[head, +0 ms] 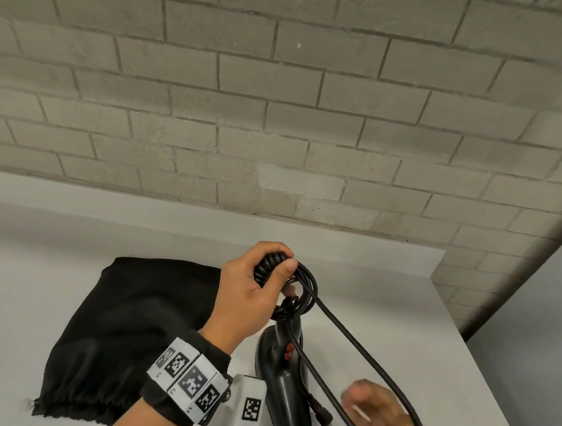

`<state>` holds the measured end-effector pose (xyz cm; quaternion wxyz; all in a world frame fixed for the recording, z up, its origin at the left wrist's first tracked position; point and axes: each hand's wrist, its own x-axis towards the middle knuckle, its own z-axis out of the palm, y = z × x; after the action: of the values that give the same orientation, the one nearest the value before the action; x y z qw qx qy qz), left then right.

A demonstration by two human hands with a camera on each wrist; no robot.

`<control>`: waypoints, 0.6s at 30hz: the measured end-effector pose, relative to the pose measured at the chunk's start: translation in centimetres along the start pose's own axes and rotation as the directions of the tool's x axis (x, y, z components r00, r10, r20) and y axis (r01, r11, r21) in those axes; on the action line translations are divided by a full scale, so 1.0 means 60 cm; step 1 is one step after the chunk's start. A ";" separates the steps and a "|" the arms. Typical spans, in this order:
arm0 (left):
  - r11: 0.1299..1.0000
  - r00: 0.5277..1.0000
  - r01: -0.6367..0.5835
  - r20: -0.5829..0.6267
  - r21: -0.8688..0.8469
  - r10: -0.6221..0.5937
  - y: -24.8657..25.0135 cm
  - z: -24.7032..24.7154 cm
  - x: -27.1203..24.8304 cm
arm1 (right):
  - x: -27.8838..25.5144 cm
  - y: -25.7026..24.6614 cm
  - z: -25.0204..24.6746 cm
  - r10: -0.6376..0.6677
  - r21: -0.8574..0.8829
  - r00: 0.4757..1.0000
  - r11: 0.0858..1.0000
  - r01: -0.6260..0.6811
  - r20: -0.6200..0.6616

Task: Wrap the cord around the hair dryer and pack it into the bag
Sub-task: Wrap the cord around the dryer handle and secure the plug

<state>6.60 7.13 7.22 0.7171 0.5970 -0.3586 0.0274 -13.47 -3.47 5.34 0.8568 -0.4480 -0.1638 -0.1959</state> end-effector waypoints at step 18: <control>0.999 1.000 -0.011 -0.004 0.050 0.011 0.001 -0.018 0.005 | -0.036 -0.081 -0.001 0.030 0.150 0.857 0.987 0.056 -0.515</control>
<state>7.33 7.99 7.39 0.7025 0.6128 -0.3594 0.0418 -17.68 -5.67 7.72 0.9011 -0.3081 0.0532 -0.3004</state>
